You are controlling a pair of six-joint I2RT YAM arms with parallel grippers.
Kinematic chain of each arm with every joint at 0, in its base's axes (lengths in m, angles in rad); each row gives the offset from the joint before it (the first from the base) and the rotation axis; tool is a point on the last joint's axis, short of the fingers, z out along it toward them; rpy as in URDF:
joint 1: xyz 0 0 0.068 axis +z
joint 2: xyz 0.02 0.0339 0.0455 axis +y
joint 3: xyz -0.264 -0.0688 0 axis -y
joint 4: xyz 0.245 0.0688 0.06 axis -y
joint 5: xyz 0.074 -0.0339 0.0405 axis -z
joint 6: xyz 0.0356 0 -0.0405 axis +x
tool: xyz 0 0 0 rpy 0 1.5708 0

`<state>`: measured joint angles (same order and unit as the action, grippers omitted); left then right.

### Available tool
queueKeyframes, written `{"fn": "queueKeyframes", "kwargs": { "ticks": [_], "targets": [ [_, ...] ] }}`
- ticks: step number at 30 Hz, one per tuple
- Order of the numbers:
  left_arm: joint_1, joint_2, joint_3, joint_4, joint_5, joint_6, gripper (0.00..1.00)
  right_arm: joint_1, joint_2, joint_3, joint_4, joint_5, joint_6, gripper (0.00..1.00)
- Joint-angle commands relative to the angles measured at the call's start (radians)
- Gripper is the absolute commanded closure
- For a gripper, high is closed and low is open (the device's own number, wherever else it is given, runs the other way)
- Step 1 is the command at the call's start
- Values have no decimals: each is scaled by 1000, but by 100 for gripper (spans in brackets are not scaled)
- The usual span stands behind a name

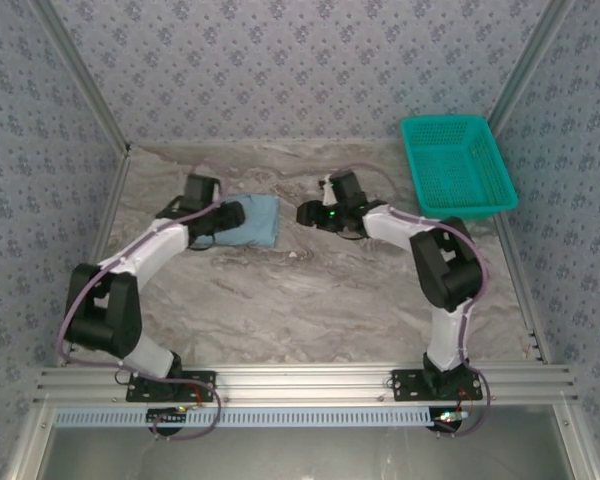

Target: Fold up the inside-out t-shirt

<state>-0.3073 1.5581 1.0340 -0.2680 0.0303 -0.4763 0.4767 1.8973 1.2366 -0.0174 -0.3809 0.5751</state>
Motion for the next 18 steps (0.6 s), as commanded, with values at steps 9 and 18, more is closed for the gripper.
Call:
{"fn": "queueKeyframes", "kwargs": {
  "ticks": [9,18],
  "targets": [
    [12,317,154,-30,-92,59,35,-52,-101,-117,-54,20,-86,43],
    [181,422,279,-80,-63,109,36,-62,-83,-97,-66,7,-90,43]
  ]
}}
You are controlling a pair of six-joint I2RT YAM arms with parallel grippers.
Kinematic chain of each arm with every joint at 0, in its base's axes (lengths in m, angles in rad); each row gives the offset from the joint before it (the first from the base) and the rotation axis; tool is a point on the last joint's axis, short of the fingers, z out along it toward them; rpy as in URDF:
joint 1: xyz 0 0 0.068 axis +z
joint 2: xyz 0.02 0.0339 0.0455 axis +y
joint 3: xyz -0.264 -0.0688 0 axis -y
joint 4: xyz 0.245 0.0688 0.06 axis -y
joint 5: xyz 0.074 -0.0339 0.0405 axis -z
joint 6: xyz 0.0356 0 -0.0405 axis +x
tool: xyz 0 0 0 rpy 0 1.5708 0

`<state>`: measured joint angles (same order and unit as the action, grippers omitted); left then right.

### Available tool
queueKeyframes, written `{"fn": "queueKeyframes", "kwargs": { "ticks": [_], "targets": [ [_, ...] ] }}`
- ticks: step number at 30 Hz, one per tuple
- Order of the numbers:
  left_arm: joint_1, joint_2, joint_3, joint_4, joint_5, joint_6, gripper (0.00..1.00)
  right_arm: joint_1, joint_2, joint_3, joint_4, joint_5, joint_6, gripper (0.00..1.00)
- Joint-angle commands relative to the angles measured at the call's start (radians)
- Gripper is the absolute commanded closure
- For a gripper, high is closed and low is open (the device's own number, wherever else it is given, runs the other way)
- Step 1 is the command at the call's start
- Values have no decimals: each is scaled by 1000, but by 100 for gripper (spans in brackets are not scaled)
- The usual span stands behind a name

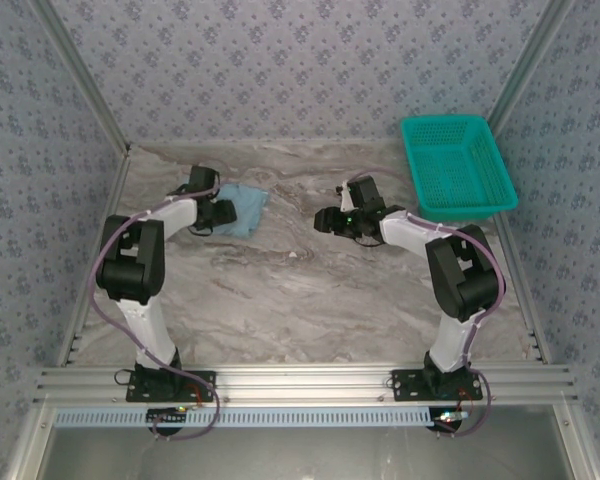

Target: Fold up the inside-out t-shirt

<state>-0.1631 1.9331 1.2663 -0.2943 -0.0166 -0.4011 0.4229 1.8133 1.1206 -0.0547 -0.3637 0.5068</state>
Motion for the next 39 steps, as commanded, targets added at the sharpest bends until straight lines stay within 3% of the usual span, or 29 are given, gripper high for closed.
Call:
{"fn": "queueKeyframes", "kwargs": {
  "ticks": [1,3,15,20,26,30,31,33,36,39],
  "targets": [
    [54,61,66,-63,-16,21,36,-8,0,21,-31,-12,-23,43],
    [93,96,106,-67,45,6,37,-9,-6,19,-38,-8,-27,43],
    [188,242,425,-179,89,-4,37,-18,-49,14,-82,9,-53,43],
    [184,175,462,-166,158,-17,36,-19,-156,46,-239,171,-196,41],
    [165,-158,127,48,230,-64,34,-16,-361,6,-349,525,-348,32],
    [161,-445,-200,219,197,-34,32,-19,-523,-108,-287,794,-434,9],
    [160,-520,-272,246,170,-17,28,-27,-561,-146,-253,829,-449,1],
    [157,-653,-414,309,94,14,21,-51,-620,-218,-191,888,-460,0],
    [151,-824,-614,407,-15,64,3,-93,-675,-353,-43,940,-469,0],
    [150,-925,-754,482,-119,109,2,-151,-680,-520,218,926,-466,0]
  ]
}}
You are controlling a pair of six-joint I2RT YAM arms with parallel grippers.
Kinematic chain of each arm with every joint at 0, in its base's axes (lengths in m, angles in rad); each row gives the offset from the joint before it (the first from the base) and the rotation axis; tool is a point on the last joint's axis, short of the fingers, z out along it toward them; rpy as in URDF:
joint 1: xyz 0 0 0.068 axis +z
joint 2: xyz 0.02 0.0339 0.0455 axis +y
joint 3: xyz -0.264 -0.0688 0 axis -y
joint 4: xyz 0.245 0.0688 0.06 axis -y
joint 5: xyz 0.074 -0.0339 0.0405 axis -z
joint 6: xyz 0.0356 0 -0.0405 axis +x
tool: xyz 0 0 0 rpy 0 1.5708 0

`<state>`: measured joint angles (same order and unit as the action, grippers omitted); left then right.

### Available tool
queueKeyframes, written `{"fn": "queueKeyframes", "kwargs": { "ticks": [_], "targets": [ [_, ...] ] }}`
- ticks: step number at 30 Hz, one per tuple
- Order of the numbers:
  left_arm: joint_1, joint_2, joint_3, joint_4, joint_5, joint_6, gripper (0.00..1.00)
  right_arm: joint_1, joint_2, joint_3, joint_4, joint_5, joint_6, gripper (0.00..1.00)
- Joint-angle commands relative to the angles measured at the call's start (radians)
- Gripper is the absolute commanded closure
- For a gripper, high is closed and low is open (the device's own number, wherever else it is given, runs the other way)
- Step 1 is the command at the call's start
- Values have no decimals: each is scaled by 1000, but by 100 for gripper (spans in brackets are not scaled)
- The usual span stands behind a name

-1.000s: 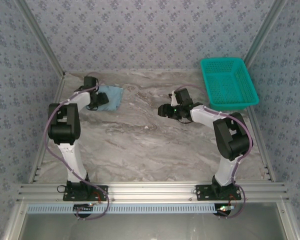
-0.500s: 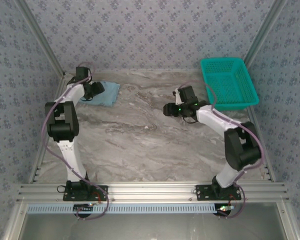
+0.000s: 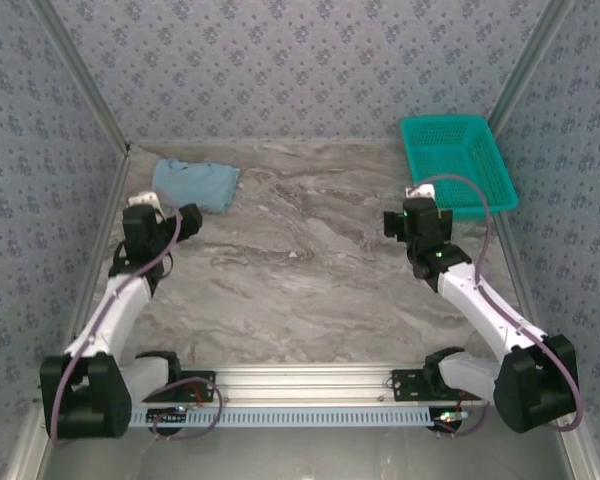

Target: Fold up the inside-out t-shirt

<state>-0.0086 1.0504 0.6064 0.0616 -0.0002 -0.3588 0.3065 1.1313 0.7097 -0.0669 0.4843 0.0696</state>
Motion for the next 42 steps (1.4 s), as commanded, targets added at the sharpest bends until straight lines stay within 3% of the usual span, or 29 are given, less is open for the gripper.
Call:
{"fn": "queueKeyframes", "kwargs": {
  "ticks": [1,4,6,10,12,14,16,19,20,23,42],
  "targets": [
    [-4,-56,-134,173,-167,77,2,-54,16,-172,342,69,-28,0],
    [-2,-12,-227,377,-191,145,2,-101,111,-339,716,-3,-91,0],
    [-2,73,-223,450,-156,196,2,-108,205,-372,863,17,-152,0],
    [-3,257,-142,440,-129,269,2,-182,373,-398,1084,-82,-160,0],
    [-2,313,-169,544,-128,310,2,-209,332,-373,939,-153,-87,0],
    [-1,350,-206,655,-125,330,2,-265,351,-389,976,-233,-51,0],
    [5,399,-233,755,-117,329,2,-304,426,-432,1153,-291,-55,0],
    [12,495,-222,833,-109,327,2,-317,393,-394,1014,-336,-23,0],
    [11,485,-195,757,-110,325,2,-319,409,-380,1016,-339,-27,0],
    [20,478,-192,736,-93,321,2,-322,403,-350,946,-334,-18,0],
    [15,482,-195,751,-94,328,2,-290,410,-362,989,-289,-72,0]
  ]
}}
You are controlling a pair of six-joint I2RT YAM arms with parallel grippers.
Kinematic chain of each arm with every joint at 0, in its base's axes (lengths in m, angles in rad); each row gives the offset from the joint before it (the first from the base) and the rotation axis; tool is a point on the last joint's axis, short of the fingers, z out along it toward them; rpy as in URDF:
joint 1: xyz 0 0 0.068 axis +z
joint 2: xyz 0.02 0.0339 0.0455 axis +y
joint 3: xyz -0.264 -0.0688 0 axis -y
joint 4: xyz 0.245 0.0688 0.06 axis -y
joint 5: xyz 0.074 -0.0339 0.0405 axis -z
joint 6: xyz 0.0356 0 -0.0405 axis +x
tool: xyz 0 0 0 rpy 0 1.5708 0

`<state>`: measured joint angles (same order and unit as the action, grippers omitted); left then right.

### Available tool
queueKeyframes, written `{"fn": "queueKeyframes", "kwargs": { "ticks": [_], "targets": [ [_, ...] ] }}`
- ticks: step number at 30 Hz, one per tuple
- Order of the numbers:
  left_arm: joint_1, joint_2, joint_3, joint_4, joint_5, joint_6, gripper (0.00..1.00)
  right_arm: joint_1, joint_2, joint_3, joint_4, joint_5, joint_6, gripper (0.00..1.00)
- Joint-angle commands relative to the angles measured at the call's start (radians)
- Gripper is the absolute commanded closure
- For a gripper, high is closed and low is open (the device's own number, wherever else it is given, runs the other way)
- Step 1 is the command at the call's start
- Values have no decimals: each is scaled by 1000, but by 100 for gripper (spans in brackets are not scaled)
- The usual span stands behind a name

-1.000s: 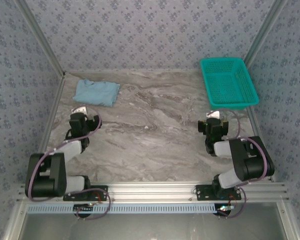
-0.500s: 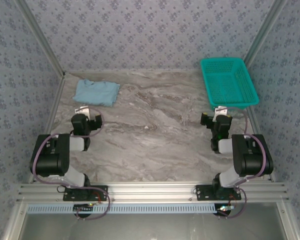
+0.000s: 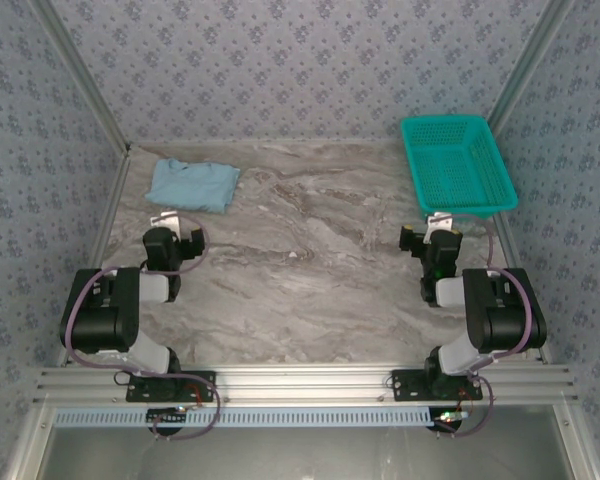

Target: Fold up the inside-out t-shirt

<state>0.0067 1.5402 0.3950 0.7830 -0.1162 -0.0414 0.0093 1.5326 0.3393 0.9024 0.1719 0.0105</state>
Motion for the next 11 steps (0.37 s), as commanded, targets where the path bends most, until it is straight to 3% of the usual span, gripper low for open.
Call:
{"fn": "queueKeyframes", "kwargs": {
  "ticks": [1,11],
  "targets": [
    [-1,-8,16,30,22,11,2,8,9,9,21,23,-14,0],
    [-1,-8,17,30,23,10,2,10,9,12,13,-3,-22,0]
  ]
}}
